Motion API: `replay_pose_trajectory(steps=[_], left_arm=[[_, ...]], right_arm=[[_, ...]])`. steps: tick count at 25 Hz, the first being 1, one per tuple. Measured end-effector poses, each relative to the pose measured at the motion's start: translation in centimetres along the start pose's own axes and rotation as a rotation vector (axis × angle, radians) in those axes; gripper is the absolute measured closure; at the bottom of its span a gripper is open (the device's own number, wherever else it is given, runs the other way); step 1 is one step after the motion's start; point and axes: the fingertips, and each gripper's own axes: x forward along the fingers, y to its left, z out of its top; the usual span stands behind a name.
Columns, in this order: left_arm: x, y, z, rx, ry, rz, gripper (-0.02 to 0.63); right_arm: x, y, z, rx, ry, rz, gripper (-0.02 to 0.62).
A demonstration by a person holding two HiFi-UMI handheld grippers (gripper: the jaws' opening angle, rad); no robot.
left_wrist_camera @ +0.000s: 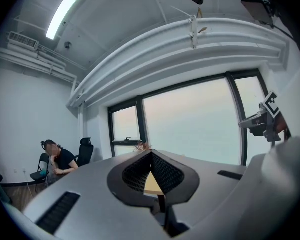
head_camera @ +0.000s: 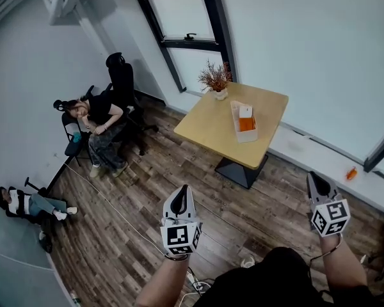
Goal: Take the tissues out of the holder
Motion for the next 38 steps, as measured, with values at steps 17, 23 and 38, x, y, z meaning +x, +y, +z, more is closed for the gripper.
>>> replay_pose_trajectory(steps=[17, 23, 38], left_arm=[[13.3, 3.4, -1.3, -0.027, 0.031, 0.037, 0.601], [20.9, 4.9, -0.7, -0.033, 0.050, 0.078, 0.601], [39.5, 5.9, 1.3, -0.008, 0.078, 0.144, 0.601]], right_arm=[[16.5, -3.5, 0.1, 0.022, 0.030, 0.058, 0.591], [25.3, -5.4, 0.6, 0.033, 0.073, 0.121, 0.591], [45.3, -11.5, 3.4, 0.040, 0.092, 0.272, 0.591]])
